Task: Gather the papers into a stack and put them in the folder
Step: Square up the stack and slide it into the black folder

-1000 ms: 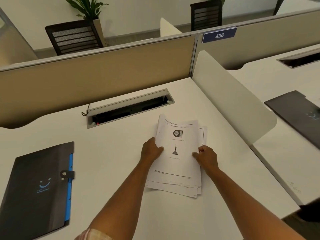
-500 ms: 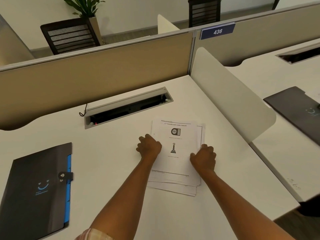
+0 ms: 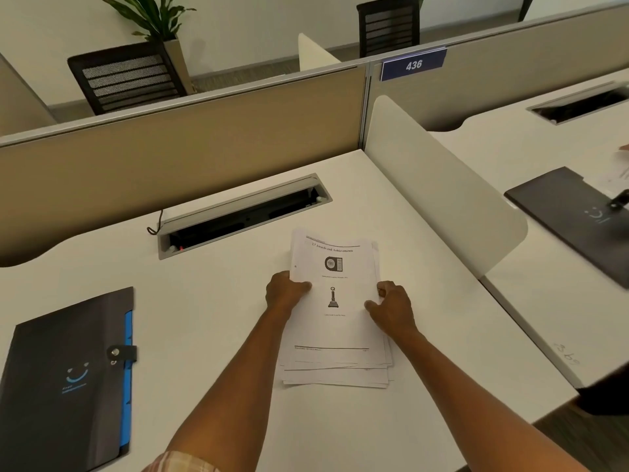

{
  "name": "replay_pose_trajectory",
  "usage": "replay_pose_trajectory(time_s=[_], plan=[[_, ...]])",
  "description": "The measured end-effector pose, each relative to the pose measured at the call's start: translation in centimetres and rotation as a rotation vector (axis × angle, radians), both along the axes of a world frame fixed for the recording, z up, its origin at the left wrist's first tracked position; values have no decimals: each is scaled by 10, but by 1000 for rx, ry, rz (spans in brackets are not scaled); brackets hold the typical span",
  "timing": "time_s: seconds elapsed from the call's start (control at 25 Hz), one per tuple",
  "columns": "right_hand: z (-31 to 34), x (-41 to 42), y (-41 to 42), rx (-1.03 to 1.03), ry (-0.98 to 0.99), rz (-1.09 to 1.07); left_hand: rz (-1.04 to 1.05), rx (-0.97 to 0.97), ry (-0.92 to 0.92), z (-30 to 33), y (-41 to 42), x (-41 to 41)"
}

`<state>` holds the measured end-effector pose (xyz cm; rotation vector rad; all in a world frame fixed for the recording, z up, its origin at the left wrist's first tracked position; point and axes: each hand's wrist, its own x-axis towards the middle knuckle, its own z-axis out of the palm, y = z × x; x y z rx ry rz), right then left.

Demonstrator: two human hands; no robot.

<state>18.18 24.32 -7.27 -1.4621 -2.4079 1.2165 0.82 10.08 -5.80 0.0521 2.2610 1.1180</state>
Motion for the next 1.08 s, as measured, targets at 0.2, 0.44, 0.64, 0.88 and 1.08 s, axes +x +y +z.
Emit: replay_pose_trajectory(time_s=[0.2,0.44,0.64,0.88,1.08], plan=[[2,0,3,-28,101,-93,-58,275,-67,8,-13,1],[18,-7,-4,-419,399,7,-67,507,-2,39,-52,-9],[47,-40,-35,-421,597,180,-22,599,114,68,-100,-24],[77,-89,-88,-377,712,253,110,678,230,95,-158,-41],[81,-115,-124,-360,715,315,183,640,280,94,-197,-54]])
